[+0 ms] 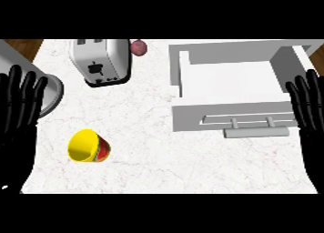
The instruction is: Pick up the cup, place it into the drawer and close the drawer
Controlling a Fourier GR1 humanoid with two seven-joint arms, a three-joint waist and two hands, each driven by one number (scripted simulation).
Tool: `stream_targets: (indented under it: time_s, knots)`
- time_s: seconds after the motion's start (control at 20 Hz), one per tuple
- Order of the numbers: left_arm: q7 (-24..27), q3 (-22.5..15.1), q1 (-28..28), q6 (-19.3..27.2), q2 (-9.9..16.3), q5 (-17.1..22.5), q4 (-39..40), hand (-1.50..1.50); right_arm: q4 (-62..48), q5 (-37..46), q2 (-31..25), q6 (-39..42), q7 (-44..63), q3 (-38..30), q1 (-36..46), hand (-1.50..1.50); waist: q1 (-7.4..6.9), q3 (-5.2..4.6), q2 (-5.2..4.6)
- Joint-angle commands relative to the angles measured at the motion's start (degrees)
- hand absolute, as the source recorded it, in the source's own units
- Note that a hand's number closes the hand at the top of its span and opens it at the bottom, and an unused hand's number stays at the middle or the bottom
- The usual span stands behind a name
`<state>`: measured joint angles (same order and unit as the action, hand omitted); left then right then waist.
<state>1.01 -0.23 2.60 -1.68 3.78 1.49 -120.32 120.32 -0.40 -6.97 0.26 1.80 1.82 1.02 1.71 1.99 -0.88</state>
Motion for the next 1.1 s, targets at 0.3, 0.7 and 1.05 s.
stream_targets:
  time_s: [0.3,0.7,1.05]
  knots:
    - [-1.37,-5.95,-5.63,-22.17,5.06,23.79,5.32,-1.5,-1.12,-4.53,2.07,2.24,2.35,2.86,-0.22,-1.5,-1.8,-2.11,0.73]
    - [-7.56,2.16,-4.36,-26.73,11.05,37.23,5.75,-1.5,-2.0,-4.54,2.17,2.22,4.04,1.55,1.84,-1.5,-1.81,-1.99,0.92]
    - [-6.53,3.76,0.71,-28.59,8.85,33.92,12.53,-1.5,-2.4,-6.13,2.45,3.48,3.27,-0.86,1.55,-1.5,-1.61,-1.99,0.9]
